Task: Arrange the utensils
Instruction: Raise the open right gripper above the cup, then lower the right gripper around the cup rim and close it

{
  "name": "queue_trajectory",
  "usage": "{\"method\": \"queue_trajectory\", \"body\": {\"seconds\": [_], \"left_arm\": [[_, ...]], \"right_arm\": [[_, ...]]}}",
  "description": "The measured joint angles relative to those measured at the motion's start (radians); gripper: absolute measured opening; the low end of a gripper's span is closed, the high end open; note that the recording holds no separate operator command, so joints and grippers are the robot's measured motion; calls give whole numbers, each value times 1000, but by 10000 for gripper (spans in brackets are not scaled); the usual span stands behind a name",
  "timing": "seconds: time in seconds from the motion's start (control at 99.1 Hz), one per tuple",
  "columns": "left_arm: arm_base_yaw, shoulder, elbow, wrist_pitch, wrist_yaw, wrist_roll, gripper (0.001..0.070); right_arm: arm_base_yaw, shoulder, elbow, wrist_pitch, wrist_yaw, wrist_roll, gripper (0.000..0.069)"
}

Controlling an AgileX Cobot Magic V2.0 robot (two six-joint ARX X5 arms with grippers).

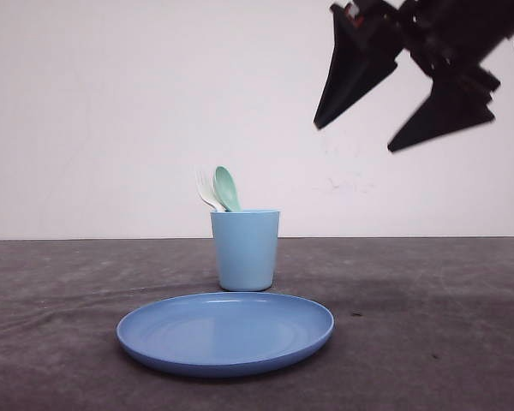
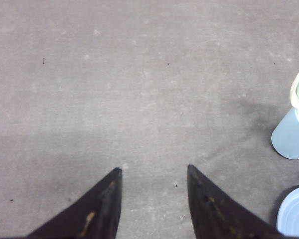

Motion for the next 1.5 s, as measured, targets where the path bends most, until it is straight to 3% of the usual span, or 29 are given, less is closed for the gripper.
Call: {"method": "queue_trajectory", "body": {"seconds": [0.262,0.656,1.09,1.423,1.503], "left_arm": [[0,0,0,0,0,0,239],[0,0,0,0,0,0,239],[0,0,0,0,0,0,239],[0,0,0,1,0,0,239],[0,0,0,0,0,0,239]], "right_arm": [[31,91,-61,134,0,1,681],[36,408,-56,529,-98,1,681],[37,683,191,550,-139,1,681],[37,720,254,529,-133,-12,679],[37,720,254,526,-131,-19,627]]}}
